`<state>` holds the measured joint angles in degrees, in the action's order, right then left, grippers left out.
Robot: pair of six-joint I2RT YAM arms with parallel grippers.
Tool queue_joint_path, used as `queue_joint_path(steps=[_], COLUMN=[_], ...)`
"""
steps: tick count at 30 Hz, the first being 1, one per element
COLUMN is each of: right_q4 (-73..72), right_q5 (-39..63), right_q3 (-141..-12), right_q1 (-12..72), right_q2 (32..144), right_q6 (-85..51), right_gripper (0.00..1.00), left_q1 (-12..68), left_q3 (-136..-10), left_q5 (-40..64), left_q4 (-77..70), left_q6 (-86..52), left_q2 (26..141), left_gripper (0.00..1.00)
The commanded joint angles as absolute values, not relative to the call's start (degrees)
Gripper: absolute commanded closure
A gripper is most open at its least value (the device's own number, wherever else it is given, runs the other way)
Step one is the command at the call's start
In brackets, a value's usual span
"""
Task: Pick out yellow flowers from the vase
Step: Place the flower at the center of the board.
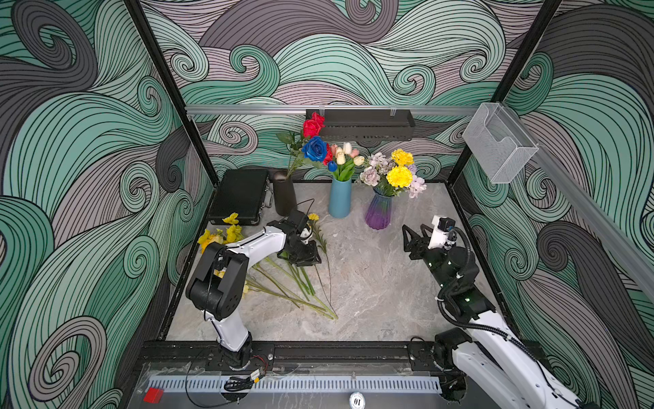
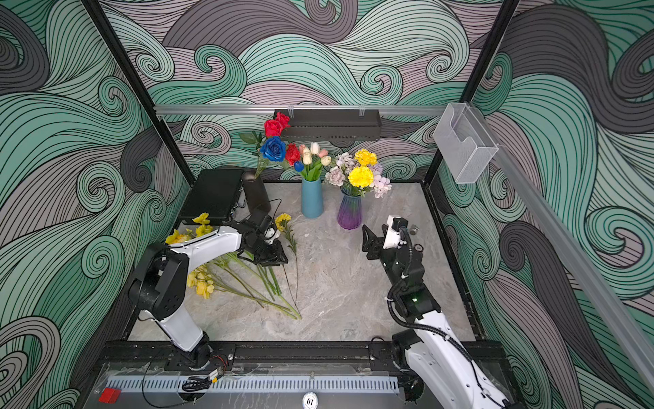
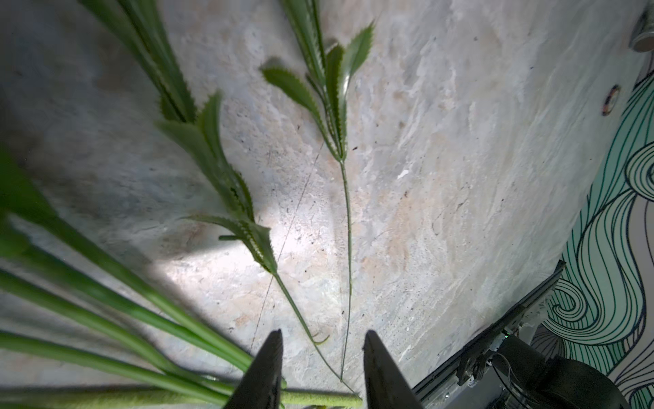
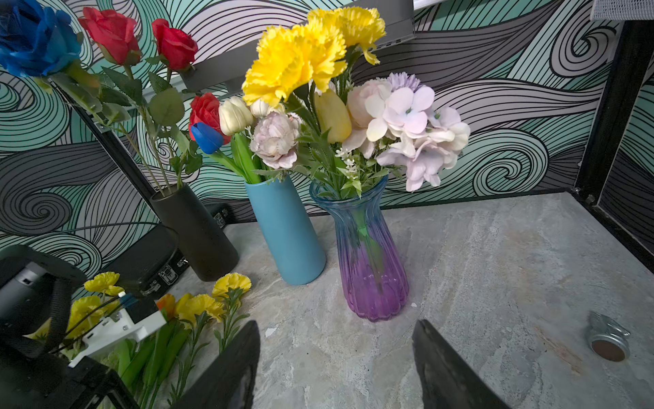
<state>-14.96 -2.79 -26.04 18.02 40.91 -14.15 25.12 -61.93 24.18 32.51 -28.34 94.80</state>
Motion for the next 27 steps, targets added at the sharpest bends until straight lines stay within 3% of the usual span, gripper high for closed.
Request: queue_joint_path(steps=[1, 11, 20, 27], right_q4=[-15.82, -30.53, -44.92, -53.80], right_q5=[-1.47, 8.87, 4.83, 0.37], right_q3=[-28.73, -35.02, -39.76, -40.67], right_q1=[17.86, 17.84, 17.76, 17.58], right_q2=[42.60, 57.27, 69.02, 76.60], right_q6=[-12.81, -0.48, 7.24, 9.67], right_gripper=[0.33, 0.33, 0.31, 0.33], left_q1=[24.70, 24.43, 24.36, 24.41], left_q3=[-59.94, -43.39, -29.86, -26.05], left_q5=[20.07, 5.91, 2.02, 3.07], left_q4=[28.44, 11.89, 0.13, -3.60], left_q6=[-25.75, -23.46, -25.05, -24.63], left_q2=[86.05, 60.55, 49.21, 45.88], left_gripper=[0.56, 0.37, 0.28, 0.24])
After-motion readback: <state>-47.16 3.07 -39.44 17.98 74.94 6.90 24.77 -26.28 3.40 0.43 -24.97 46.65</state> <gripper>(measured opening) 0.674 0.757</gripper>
